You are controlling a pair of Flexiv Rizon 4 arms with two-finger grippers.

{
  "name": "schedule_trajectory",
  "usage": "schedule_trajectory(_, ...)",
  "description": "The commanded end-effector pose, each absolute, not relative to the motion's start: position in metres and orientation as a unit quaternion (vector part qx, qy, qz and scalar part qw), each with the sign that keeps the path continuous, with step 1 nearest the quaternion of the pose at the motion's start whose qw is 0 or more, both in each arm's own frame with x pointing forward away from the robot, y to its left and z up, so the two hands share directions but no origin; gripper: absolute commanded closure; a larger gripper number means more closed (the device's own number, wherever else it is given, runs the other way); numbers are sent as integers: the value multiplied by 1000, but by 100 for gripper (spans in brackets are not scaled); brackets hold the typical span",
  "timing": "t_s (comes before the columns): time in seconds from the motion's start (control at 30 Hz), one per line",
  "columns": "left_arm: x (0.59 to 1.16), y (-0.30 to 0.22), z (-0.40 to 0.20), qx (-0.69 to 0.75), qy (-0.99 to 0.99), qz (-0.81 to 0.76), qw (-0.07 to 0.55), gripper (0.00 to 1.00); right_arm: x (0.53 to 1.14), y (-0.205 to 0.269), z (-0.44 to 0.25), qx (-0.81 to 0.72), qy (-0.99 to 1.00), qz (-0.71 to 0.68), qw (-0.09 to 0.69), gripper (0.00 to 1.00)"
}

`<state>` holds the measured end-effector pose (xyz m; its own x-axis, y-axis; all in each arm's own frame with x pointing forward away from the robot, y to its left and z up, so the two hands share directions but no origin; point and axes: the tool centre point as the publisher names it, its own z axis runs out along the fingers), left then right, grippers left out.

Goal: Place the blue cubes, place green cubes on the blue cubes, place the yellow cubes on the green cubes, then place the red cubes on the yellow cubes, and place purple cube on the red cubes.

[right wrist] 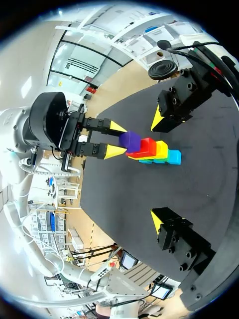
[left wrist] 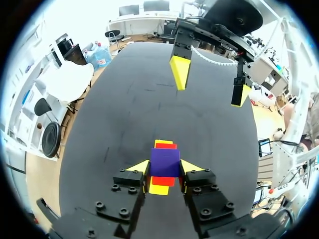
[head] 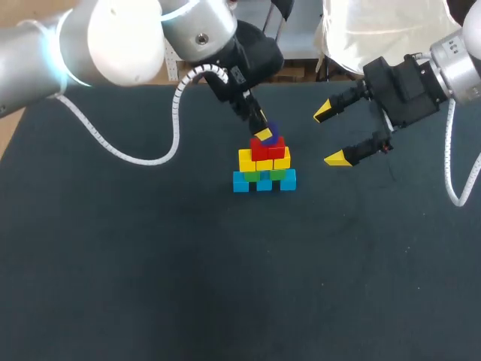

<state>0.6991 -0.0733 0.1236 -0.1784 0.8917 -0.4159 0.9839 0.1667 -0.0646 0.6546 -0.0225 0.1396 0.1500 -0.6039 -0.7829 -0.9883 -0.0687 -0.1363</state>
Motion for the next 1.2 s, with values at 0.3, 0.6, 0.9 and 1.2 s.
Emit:
schedule_trajectory(0.3, 696, -74, 128, 626, 750, -157, 148, 100, 655, -23, 139, -676, 588, 280, 345, 0)
schedule_trajectory(0.6, 692, -74, 127, 627, 750, -152, 148, 100, 655, -23, 139, -676, 588, 280, 345, 0)
schedule_trajectory(0.9, 692, -75, 125, 627, 750, -151, 146, 100, 655, -23, 139, -676, 588, 280, 345, 0)
schedule_trajectory(1.2, 691, -74, 124, 623, 753, -153, 146, 100, 655, -23, 139, -676, 588, 280, 345, 0)
